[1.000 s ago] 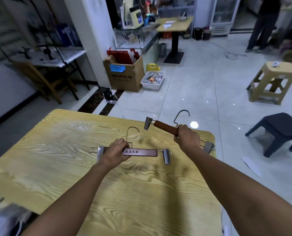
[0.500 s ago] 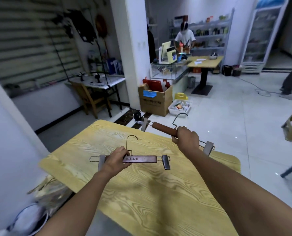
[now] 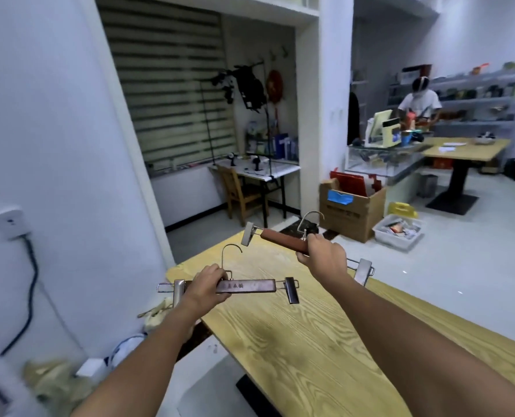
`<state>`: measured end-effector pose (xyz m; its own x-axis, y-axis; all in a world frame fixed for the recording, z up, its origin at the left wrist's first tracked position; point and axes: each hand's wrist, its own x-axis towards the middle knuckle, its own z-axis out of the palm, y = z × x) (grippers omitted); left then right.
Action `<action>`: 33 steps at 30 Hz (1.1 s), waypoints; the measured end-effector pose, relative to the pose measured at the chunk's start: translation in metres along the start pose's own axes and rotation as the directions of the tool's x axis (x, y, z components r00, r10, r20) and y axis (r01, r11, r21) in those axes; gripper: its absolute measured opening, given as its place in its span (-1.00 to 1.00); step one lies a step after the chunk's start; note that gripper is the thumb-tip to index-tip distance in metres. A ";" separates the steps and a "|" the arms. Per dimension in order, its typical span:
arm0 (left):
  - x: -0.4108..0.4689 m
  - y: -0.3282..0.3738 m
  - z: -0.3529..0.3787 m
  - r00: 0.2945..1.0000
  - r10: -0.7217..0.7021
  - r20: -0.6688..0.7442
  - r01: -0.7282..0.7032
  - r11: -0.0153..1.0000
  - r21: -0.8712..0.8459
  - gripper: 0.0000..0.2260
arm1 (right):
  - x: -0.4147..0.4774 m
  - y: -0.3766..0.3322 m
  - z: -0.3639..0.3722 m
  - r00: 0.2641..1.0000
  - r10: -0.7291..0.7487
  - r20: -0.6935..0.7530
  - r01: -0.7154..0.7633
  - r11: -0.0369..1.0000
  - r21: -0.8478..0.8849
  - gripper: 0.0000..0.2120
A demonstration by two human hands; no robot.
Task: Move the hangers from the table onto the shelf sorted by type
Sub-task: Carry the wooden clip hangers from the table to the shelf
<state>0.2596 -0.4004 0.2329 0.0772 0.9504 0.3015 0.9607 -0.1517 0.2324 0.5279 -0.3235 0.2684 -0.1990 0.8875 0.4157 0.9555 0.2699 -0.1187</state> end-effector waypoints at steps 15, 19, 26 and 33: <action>-0.096 -0.078 -0.077 0.934 -0.317 -0.164 0.334 0.938 0.090 -0.72 | 0.030 -0.134 0.000 0.940 -0.342 -0.010 0.339 0.927 0.161 -0.66; -0.128 -0.087 -0.092 0.895 -0.405 -0.186 0.427 0.899 0.099 -0.74 | 0.037 -0.153 0.000 0.918 -0.397 -0.015 0.389 0.893 0.225 -0.68; -0.185 -0.076 -0.110 0.803 -0.558 -0.210 0.589 0.797 0.133 -0.71 | 0.026 -0.193 0.003 0.853 -0.522 0.020 0.487 0.808 0.331 -0.68; -0.255 -0.044 -0.127 0.687 -0.680 -0.256 0.725 0.666 0.178 -0.69 | -0.014 -0.232 0.007 0.744 -0.668 -0.015 0.608 0.668 0.428 -0.67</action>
<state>0.1638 -0.6700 0.2630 -0.6682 0.6870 0.2857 0.7430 0.6360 0.2084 0.3078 -0.3962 0.2840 -0.7830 0.4747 0.4020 0.4247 0.8802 -0.2121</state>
